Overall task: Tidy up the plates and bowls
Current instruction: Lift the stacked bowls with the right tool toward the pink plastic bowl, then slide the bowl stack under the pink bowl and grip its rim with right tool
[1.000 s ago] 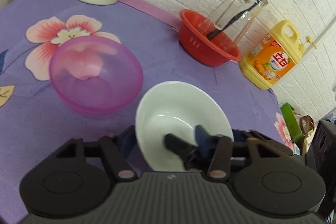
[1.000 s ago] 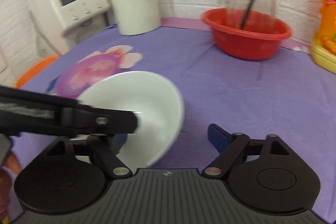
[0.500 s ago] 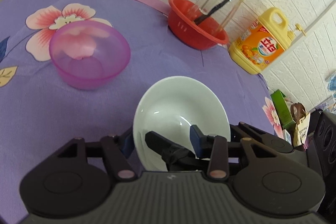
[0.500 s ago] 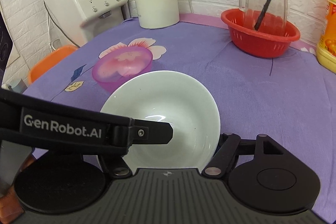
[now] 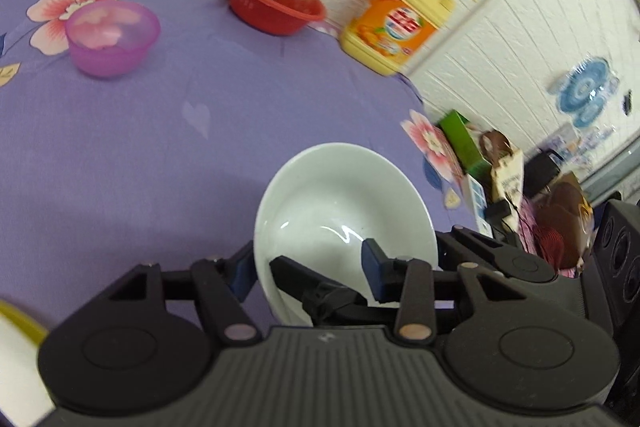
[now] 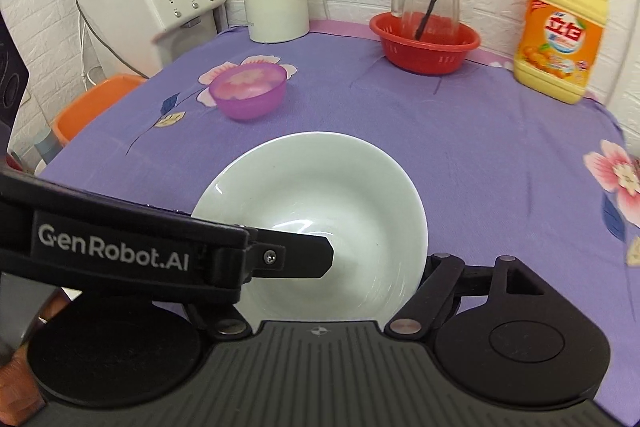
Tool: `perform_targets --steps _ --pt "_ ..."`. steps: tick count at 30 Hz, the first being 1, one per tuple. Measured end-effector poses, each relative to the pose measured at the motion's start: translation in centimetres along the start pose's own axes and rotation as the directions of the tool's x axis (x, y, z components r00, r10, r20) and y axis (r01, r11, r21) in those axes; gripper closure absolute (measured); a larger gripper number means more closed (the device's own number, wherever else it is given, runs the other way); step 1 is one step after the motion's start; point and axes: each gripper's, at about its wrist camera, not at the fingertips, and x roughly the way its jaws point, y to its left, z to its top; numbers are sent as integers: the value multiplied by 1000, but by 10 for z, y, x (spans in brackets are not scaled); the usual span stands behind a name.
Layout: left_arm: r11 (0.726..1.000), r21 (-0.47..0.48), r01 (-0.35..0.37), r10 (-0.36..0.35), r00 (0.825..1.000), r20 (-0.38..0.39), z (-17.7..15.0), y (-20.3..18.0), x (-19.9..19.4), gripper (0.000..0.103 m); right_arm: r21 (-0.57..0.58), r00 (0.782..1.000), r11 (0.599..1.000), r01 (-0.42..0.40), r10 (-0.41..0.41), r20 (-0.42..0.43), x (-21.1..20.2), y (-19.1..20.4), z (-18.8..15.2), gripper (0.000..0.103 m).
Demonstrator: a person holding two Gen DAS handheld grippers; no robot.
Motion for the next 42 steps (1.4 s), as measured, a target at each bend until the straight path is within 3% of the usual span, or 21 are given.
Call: perform_targets --steps 8,13,18,23,31,42 --pt "1000 17 24 -23 996 -87 -68 -6 -17 61 25 998 999 46 -45 -40 -33 28 -63 0" --pt "999 48 10 -5 993 -115 -85 -7 -19 60 30 997 999 46 -44 -56 -37 38 -82 0" --pt "997 76 10 -1 994 -113 -81 -6 -21 46 66 999 997 41 -39 -22 -45 32 -83 0" --pt "987 161 11 -5 999 -42 -72 -19 -39 33 70 996 995 69 -73 57 -64 30 -81 0" --pt "980 199 -25 9 997 81 -48 -10 -66 30 174 988 982 75 -97 124 -78 4 -76 0" --pt "989 81 -124 113 985 133 -13 59 -79 30 173 994 984 49 -65 88 -47 4 -50 0"
